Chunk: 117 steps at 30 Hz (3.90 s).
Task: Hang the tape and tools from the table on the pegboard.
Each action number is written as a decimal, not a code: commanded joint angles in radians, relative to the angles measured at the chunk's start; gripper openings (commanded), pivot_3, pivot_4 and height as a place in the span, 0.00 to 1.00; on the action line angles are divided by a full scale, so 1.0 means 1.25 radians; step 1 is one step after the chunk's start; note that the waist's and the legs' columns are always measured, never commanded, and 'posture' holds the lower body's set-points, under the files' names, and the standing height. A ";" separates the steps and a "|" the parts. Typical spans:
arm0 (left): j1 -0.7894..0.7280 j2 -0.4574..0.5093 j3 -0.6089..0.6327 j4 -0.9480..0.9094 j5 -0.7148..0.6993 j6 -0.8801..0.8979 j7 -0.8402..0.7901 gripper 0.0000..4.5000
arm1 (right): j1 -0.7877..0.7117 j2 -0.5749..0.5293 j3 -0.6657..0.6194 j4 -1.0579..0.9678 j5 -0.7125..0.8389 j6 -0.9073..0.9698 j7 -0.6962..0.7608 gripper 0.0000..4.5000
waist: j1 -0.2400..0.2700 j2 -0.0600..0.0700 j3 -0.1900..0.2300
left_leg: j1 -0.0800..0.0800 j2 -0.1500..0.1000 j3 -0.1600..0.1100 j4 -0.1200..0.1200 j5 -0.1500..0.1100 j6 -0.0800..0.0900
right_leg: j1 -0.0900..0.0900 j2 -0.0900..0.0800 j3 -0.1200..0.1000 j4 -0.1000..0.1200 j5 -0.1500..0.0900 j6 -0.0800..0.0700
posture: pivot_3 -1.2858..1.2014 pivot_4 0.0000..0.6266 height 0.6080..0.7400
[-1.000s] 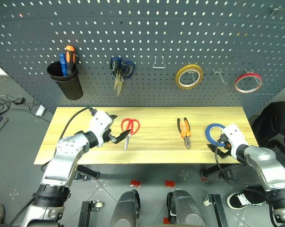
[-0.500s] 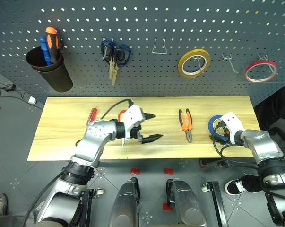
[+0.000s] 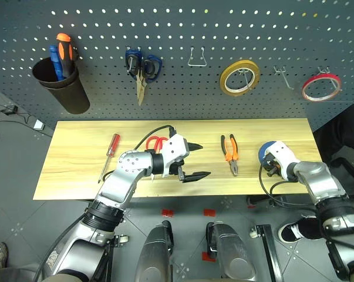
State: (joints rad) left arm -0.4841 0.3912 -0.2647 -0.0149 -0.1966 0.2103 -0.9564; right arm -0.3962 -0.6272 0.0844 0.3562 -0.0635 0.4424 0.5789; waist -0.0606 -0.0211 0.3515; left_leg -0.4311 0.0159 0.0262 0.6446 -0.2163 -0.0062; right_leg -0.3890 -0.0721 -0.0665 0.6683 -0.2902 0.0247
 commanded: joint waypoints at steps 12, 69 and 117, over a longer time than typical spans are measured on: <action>-0.019 -0.074 0.097 -0.132 -0.012 0.008 0.208 1.00 | 0.146 0.082 -0.101 -0.617 -0.154 -0.195 -0.308 0.15 | -0.018 0.000 0.000 | 0.001 -0.001 0.002 0.001 0.000 -0.001 | -0.002 0.000 0.001 0.008 -0.001 0.002 | 0.41 0.53 1.00; 0.018 0.275 0.122 0.250 0.113 -0.230 -0.050 1.00 | -0.234 0.481 -0.081 0.017 0.031 0.315 -0.495 0.99 | -0.024 -0.002 -0.001 | -0.005 0.003 0.008 0.000 0.000 0.000 | -0.014 0.001 0.003 0.010 0.001 -0.001 | 0.43 0.52 1.00; 0.026 0.097 0.310 -0.340 -0.155 0.235 0.423 1.00 | -0.581 0.582 0.000 -0.107 -0.005 -0.353 -0.504 0.61 | -0.018 -0.005 -0.003 | -0.004 0.008 0.008 0.001 0.002 -0.002 | -0.015 0.006 0.007 0.010 0.002 -0.003 | 0.45 0.52 1.00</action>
State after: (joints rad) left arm -0.4311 0.5164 0.1282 -0.3879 -0.3955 0.4976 -0.4444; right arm -1.0690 0.0939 0.0969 0.2113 -0.0741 0.1037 -0.0355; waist -0.0834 -0.0270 0.3480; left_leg -0.4364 0.0256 0.0368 0.6452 -0.2141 -0.0091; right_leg -0.4072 -0.0647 -0.0573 0.6807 -0.2880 0.0213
